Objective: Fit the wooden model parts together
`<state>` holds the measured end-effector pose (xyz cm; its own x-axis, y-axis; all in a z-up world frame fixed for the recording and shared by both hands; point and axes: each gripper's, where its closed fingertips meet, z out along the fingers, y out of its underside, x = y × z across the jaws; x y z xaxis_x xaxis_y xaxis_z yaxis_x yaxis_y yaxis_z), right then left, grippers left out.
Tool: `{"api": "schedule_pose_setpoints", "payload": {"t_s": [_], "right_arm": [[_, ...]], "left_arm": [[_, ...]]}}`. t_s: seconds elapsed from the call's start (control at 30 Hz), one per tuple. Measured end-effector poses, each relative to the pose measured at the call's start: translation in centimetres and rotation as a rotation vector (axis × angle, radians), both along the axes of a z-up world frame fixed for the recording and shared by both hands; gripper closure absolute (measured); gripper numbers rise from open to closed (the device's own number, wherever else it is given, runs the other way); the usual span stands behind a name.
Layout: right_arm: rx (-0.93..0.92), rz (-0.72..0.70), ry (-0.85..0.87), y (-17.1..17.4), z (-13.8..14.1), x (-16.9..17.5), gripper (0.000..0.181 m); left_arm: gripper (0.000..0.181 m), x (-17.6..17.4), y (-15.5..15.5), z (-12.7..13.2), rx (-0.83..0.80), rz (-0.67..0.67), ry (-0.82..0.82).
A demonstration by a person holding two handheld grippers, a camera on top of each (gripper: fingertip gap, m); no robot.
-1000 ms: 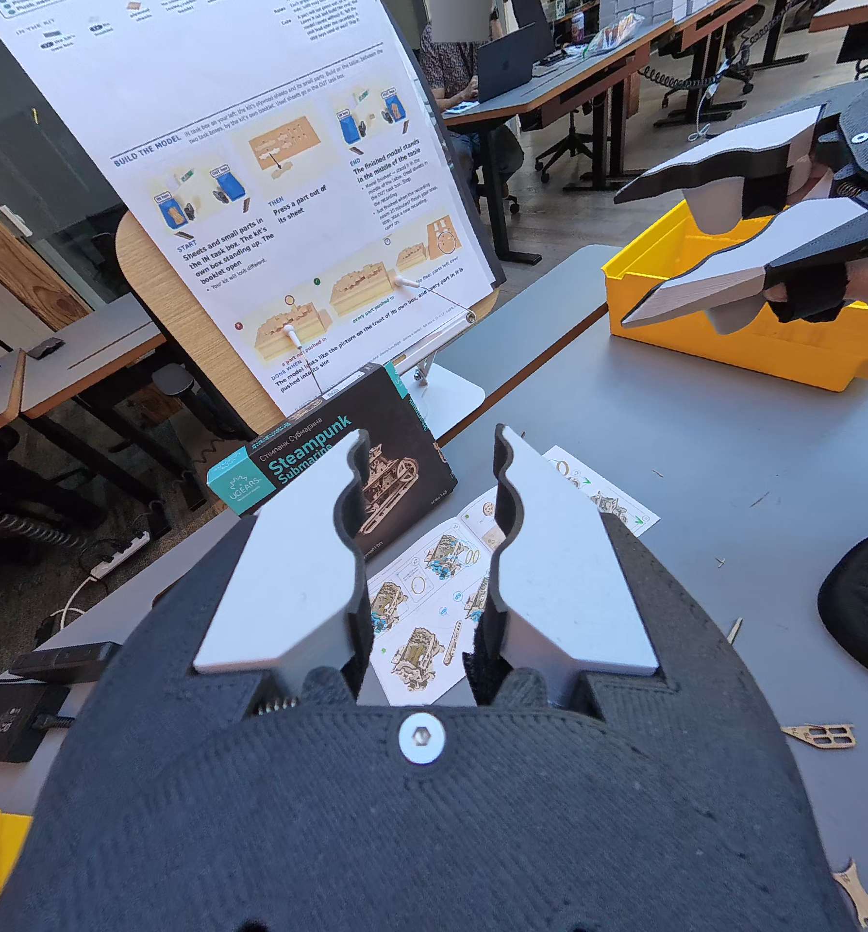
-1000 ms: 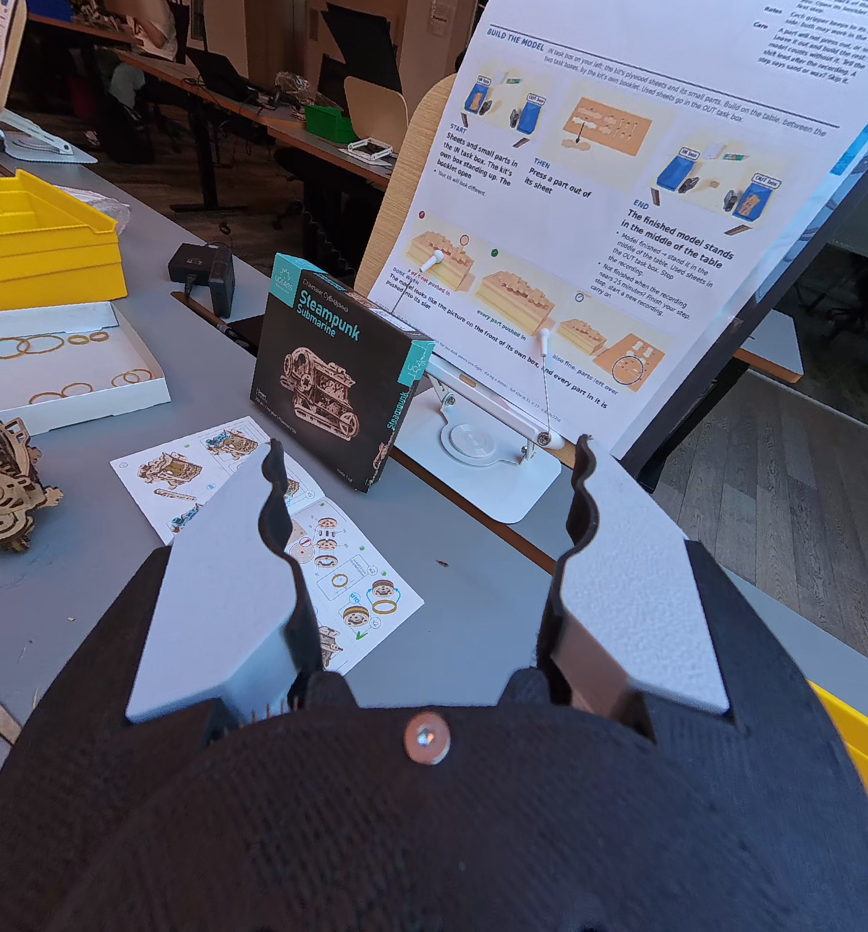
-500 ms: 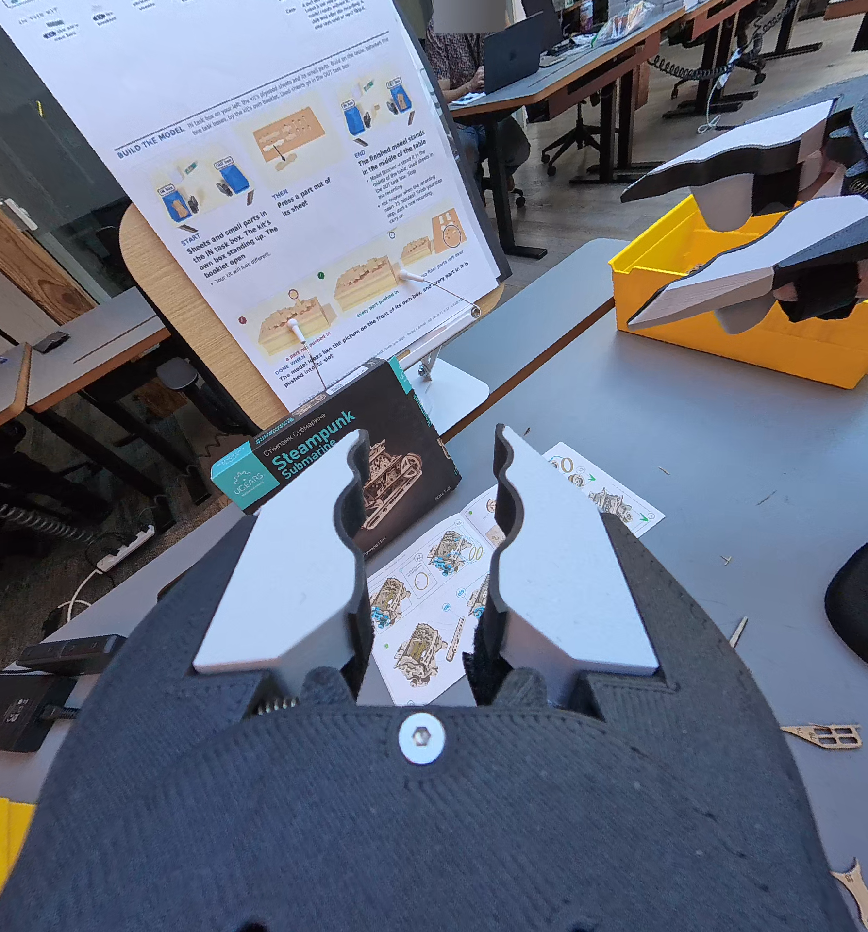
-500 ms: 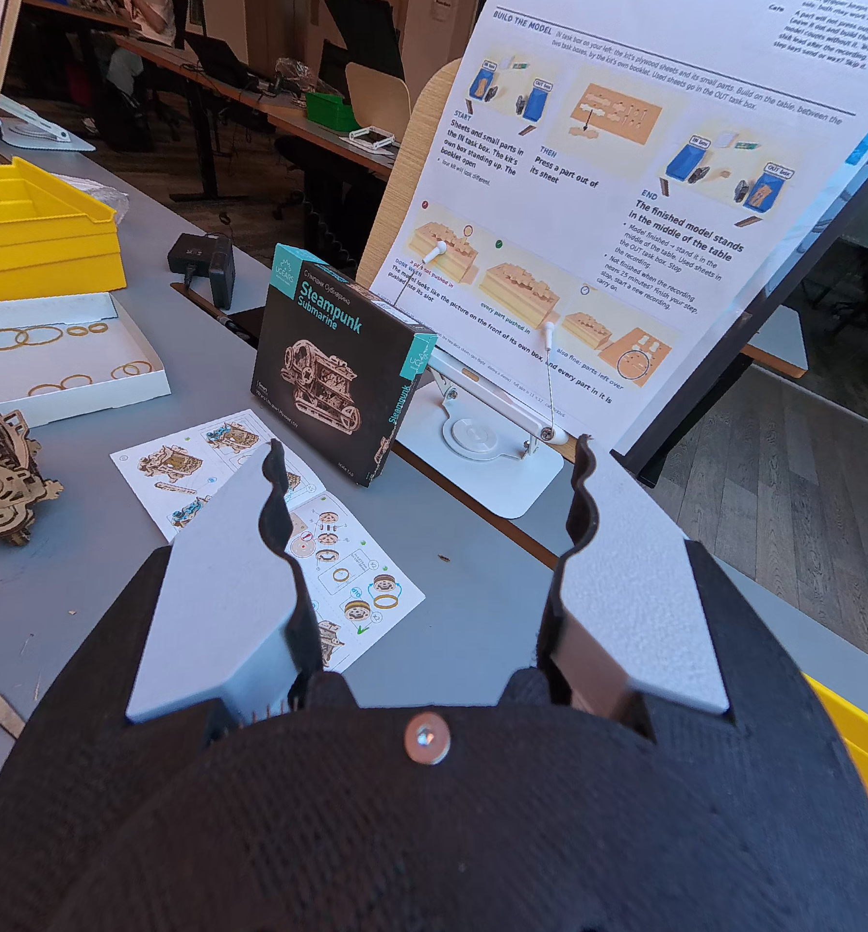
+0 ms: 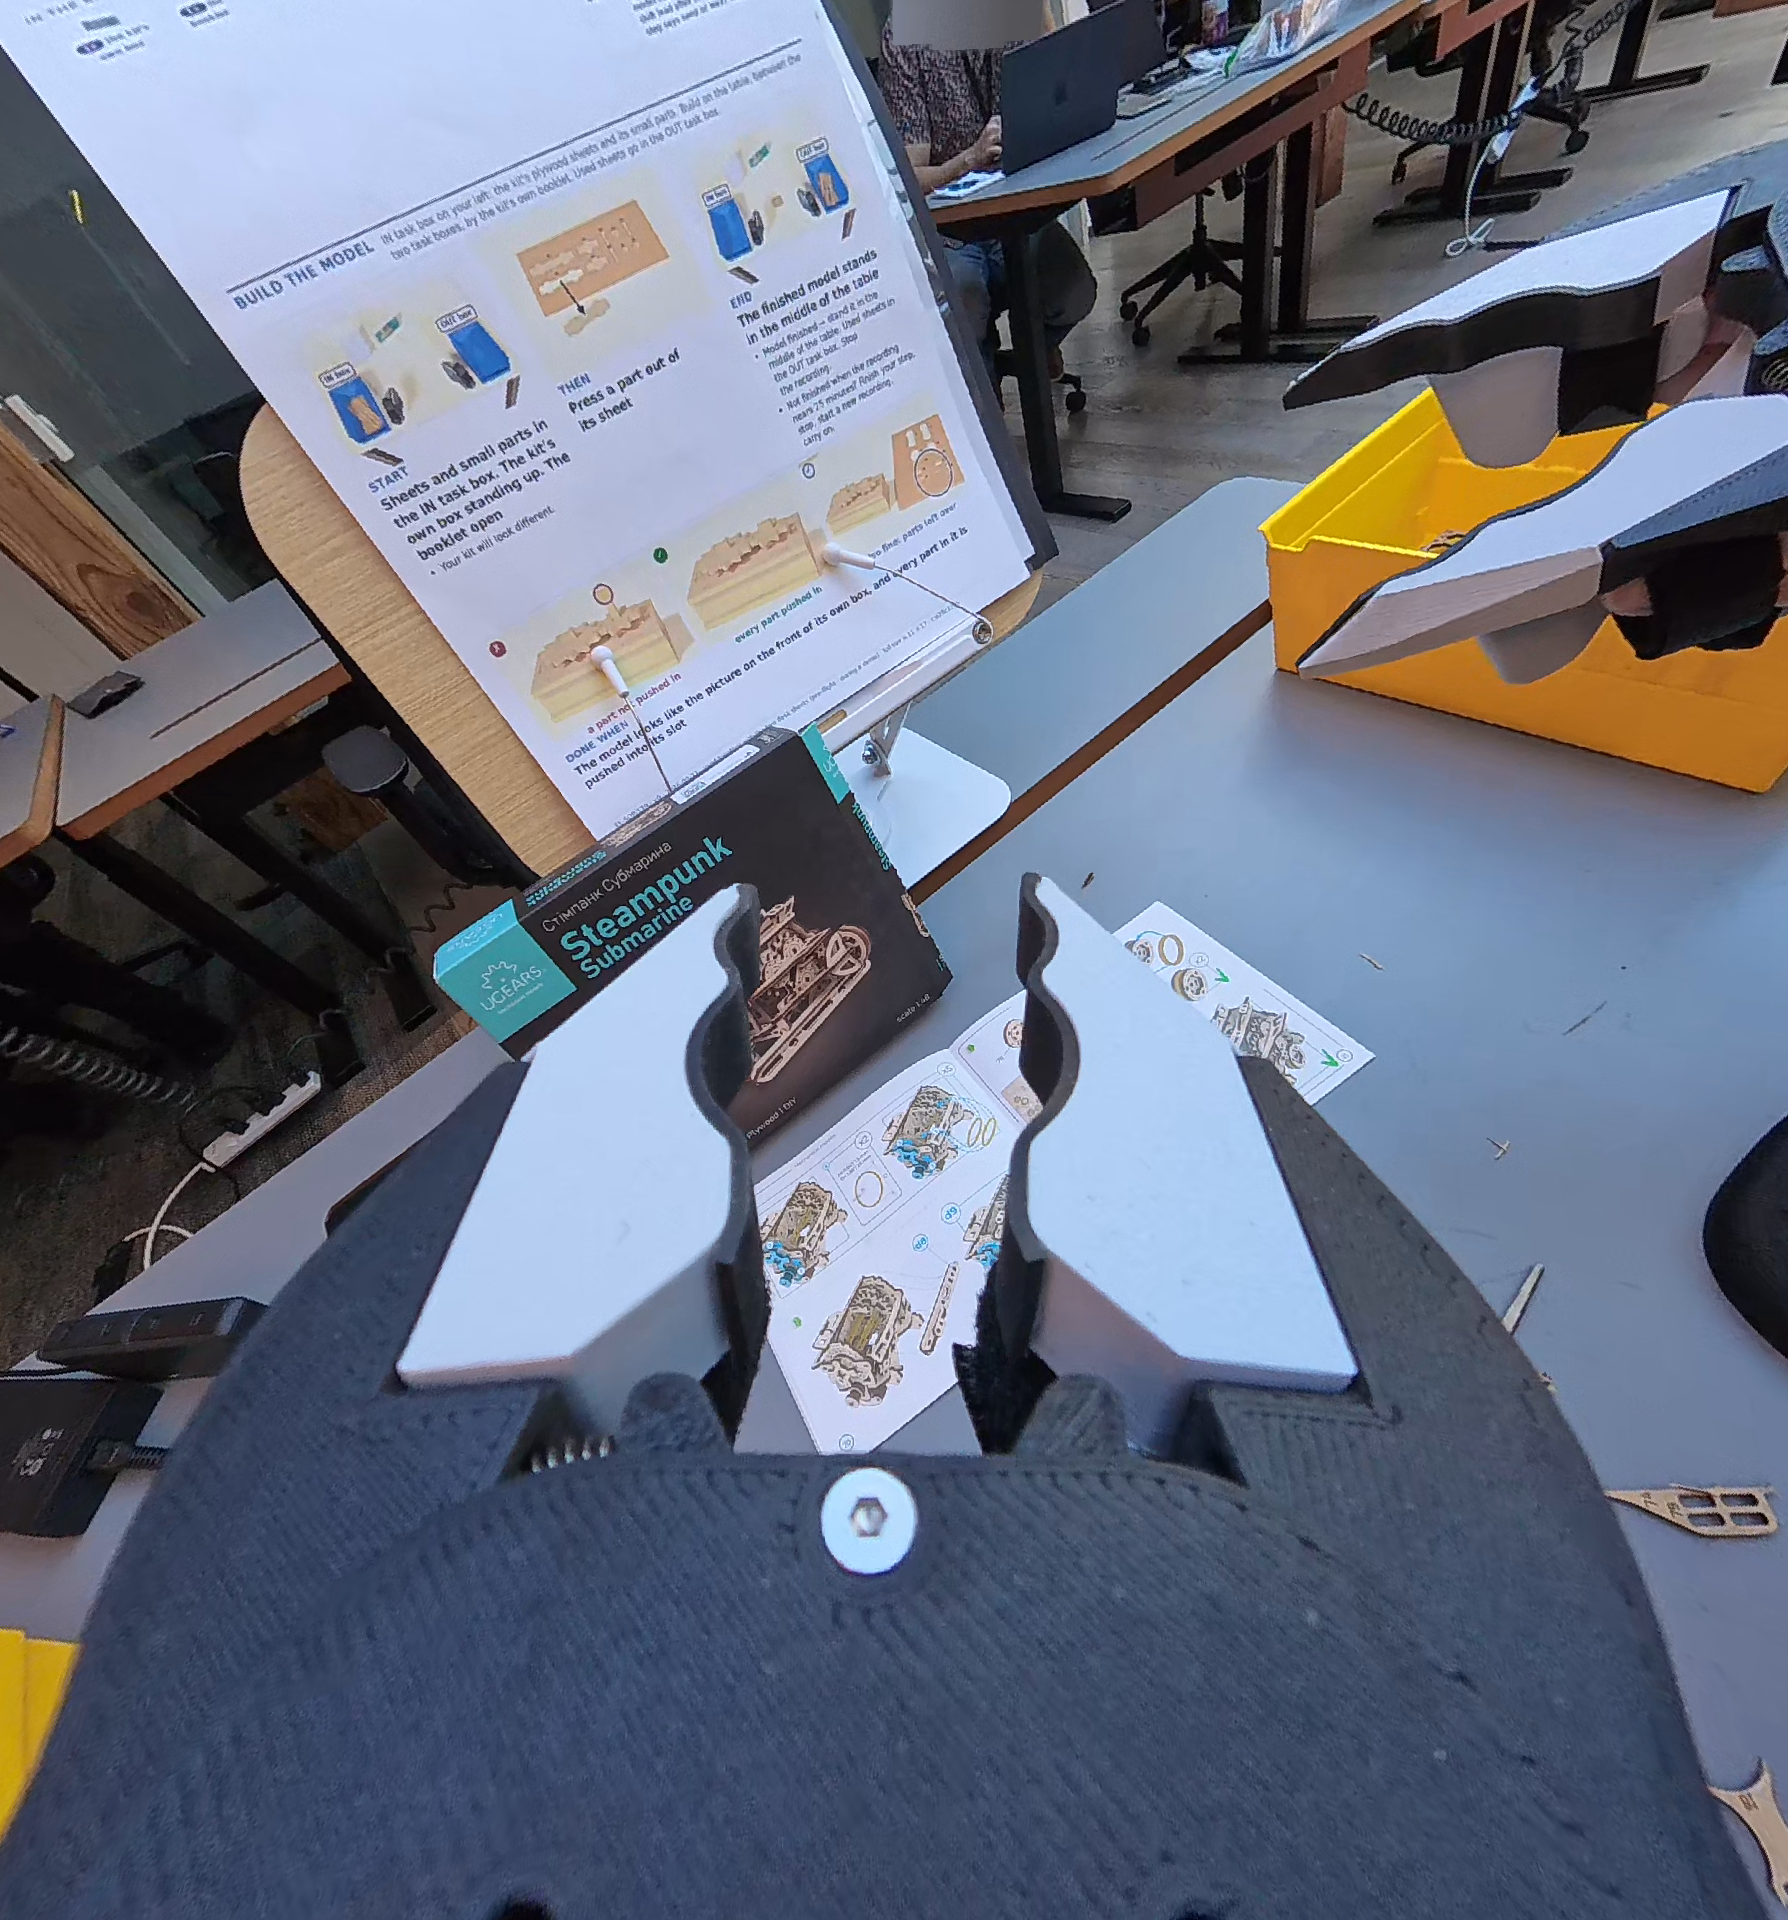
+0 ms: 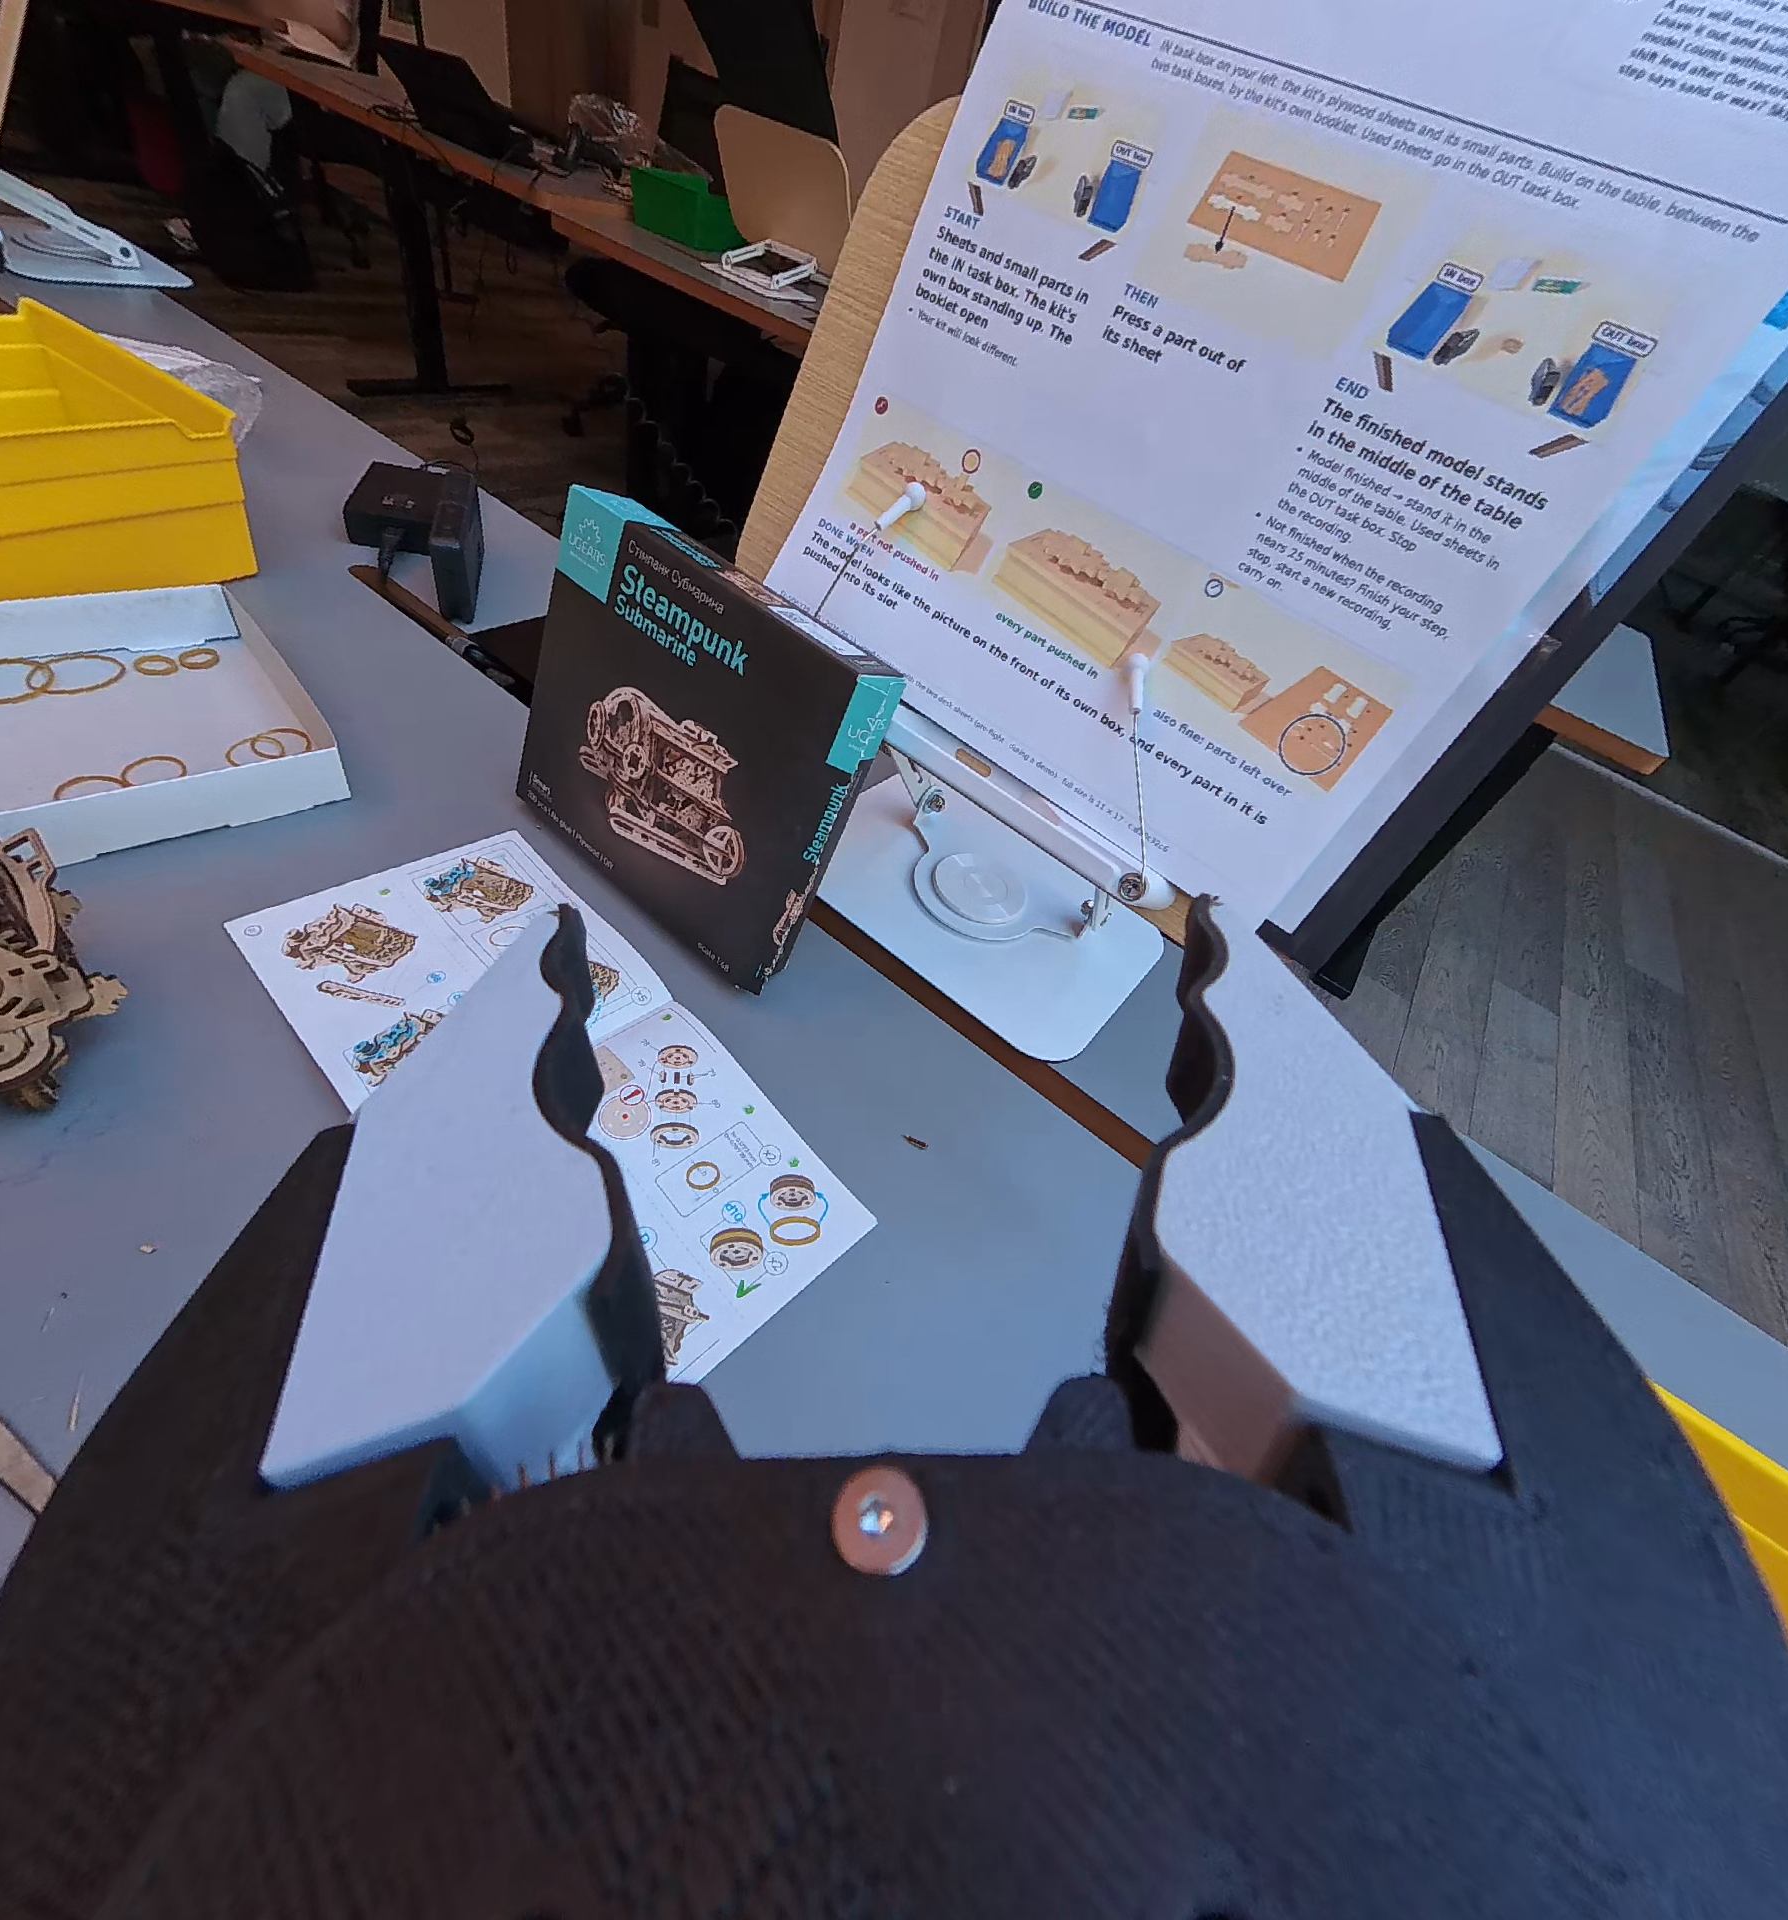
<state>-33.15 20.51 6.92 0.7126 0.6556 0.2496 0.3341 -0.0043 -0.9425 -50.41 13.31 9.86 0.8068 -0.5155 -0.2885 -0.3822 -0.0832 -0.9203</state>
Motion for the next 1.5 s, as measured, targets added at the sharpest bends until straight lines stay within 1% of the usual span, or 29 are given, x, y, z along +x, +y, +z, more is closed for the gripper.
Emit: {"api": "schedule_pose_setpoints", "payload": {"t_s": [0.13, 0.37, 0.63, 0.83, 0.9, 0.97, 1.03, 1.1, 1.17, 1.2, 1.23, 1.27, 1.3, 1.33, 1.37, 1.43, 1.47, 1.5], "right_arm": [[-0.01, 0.008, -0.006, 0.2, -0.4, -0.1, 0.069], [-0.063, 0.025, -0.078, 1.1, -2.7, 0.0, 0.069], [-0.06, 0.028, -0.12, 1.1, -3.1, -0.1, 0.071], [-0.071, 0.038, -0.14, 1.0, -3.4, 0.0, 0.073], [-0.096, 0.118, -0.182, 0.6, -4.7, -0.5, 0.087], [-0.18, 0.2, -0.24, 0.5, -7.4, -0.6, 0.092], [-0.258, 0.244, -0.309, 0.7, -10.2, -0.3, 0.098], [-0.29, 0.235, -0.333, 1.2, -11.5, 0.1, 0.102], [-0.319, 0.242, -0.335, 1.1, -12.0, 0.1, 0.107], [-0.337, 0.225, -0.334, 1.3, -12.3, 0.3, 0.109], [-0.358, 0.194, -0.335, 1.7, -12.5, 0.8, 0.109], [-0.381, 0.168, -0.337, 2.0, -12.9, 1.3, 0.109], [-0.407, 0.148, -0.344, 2.3, -13.4, 1.9, 0.109], [-0.426, 0.133, -0.349, 2.6, -13.8, 2.4, 0.109], [-0.44, 0.118, -0.354, 2.8, -14.1, 2.8, 0.109], [-0.455, 0.093, -0.365, 3.2, -14.4, 3.7, 0.108], [-0.455, 0.085, -0.367, 3.3, -14.4, 4.0, 0.108], [-0.45, 0.08, -0.368, 3.4, -14.2, 4.1, 0.108]], "left_arm": [[0.133, 0.3, -0.1, 0.0, 0.001, -0.008, 0.004], [0.132, 0.7, 0.2, -0.9, -0.026, -0.021, 0.02], [0.132, 1.0, 0.1, -1.1, -0.029, -0.025, 0.039], [0.133, 1.6, 0.2, -2.0, -0.06, -0.052, 0.058], [0.135, 2.7, -0.1, -3.7, -0.129, -0.114, 0.086], [0.138, 4.4, -0.6, -6.6, -0.224, -0.201, 0.163], [0.139, 6.7, -0.3, -9.2, -0.239, -0.278, 0.246], [0.146, 9.1, 0.8, -11.9, -0.222, -0.327, 0.289], [0.144, 11.2, 1.7, -14.9, -0.287, -0.403, 0.344], [0.143, 11.8, 2.4, -15.8, -0.323, -0.413, 0.364], [0.143, 12.3, 3.4, -16.3, -0.353, -0.385, 0.34], [0.134, 13.1, 4.1, -16.7, -0.408, -0.363, 0.284], [0.116, 13.8, 4.2, -17.5, -0.486, -0.354, 0.244], [0.104, 14.1, 4.6, -18.5, -0.552, -0.317, 0.236], [0.096, 14.4, 5.0, -19.4, -0.604, -0.263, 0.219], [0.088, 15.7, 4.7, -21.1, -0.683, -0.209, 0.153], [0.083, 16.0, 4.8, -21.9, -0.69, -0.18, 0.145], [0.072, 16.0, 5.1, -22.8, -0.678, -0.145, 0.169]]}}
